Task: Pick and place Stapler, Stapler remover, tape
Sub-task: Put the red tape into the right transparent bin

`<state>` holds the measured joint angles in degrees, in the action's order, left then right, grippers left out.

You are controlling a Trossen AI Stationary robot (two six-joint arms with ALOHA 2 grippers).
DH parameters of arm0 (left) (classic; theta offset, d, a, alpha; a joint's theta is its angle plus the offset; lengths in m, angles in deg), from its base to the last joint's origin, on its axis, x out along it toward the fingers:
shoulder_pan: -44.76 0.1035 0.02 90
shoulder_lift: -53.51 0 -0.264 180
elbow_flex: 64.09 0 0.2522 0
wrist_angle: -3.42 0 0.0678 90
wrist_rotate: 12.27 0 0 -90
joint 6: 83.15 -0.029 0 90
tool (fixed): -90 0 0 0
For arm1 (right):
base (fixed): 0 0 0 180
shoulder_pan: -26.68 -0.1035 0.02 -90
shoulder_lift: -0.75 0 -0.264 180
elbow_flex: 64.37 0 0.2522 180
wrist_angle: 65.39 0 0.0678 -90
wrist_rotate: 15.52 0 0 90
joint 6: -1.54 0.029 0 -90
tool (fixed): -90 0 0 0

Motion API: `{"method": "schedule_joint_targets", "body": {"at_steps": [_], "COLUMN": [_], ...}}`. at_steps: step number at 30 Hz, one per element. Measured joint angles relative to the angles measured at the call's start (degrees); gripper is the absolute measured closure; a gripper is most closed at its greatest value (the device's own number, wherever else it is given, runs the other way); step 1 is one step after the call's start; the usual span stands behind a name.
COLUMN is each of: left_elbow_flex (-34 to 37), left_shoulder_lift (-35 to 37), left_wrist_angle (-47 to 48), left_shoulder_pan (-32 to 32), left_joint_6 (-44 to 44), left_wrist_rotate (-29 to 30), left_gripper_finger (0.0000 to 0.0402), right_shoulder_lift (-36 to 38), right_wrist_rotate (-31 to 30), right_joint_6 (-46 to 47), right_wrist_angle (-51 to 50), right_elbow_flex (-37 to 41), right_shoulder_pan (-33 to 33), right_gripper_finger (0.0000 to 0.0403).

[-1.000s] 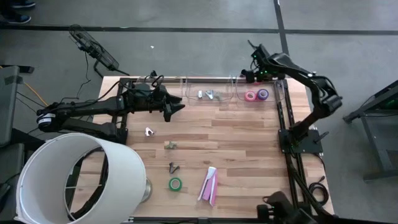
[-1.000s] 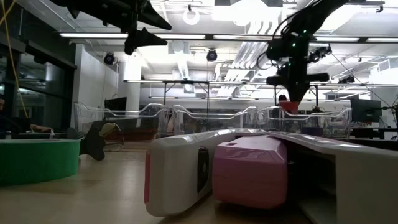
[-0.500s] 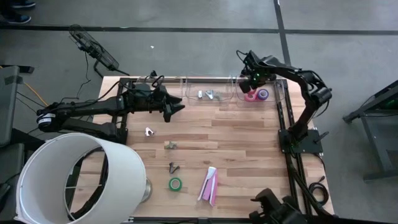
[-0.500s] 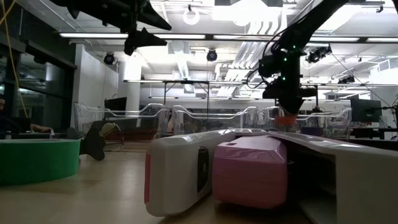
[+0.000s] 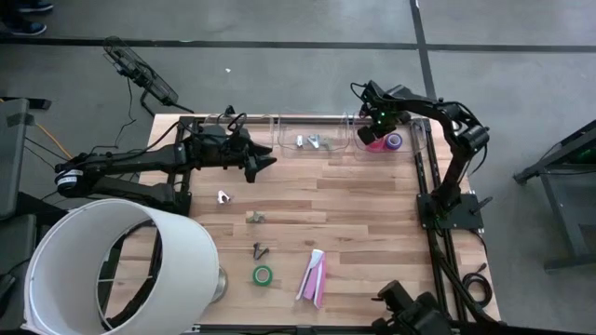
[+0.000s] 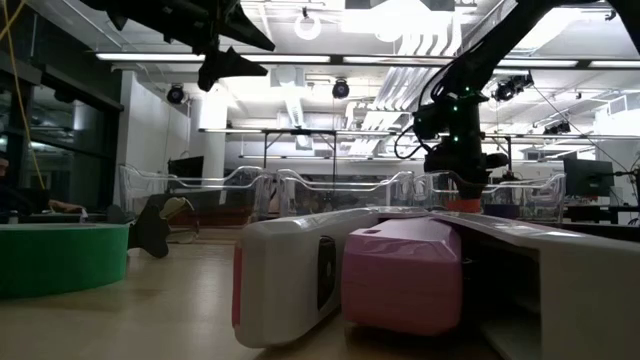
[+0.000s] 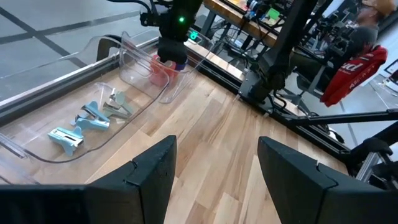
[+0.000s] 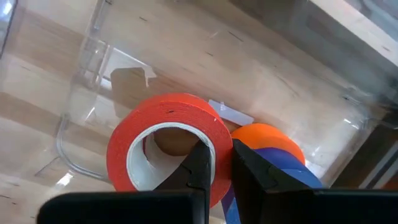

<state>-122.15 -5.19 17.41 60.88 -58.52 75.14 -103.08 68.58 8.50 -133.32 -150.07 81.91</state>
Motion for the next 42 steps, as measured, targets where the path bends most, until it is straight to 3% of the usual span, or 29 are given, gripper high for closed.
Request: {"method": "schedule_joint_targets", "body": {"at_steps": [17, 24, 35, 42], "left_elbow_flex": [0.0, 0.0, 0.0, 0.0], "left_shoulder_lift": [0.0, 0.0, 0.0, 0.0], "left_wrist_angle": [0.0, 0.0, -0.1, -0.1], "left_shoulder_pan": [0.0, 0.0, 0.0, 0.0], "left_joint_6": [0.7, 0.7, 0.8, 0.8], "left_wrist_rotate": [0.0, 0.0, 0.0, 0.0], "left_gripper_finger": [0.0179, 0.0179, 0.0179, 0.0179], "right_shoulder_lift": [0.0, 0.0, 0.0, 1.9], "right_wrist_rotate": [-1.0, -1.0, 0.3, 0.4], "right_joint_6": [0.4, 0.4, 0.5, 0.5], "right_wrist_angle": [-0.7, -1.3, -2.2, -2.4], "right_elbow_flex": [0.0, 0.0, 0.0, 0.0], "right_shoulder_pan": [-0.1, -0.1, -0.1, -0.2], "right_gripper_finger": [0.0372, 0.0331, 0.0330, 0.0280]}}
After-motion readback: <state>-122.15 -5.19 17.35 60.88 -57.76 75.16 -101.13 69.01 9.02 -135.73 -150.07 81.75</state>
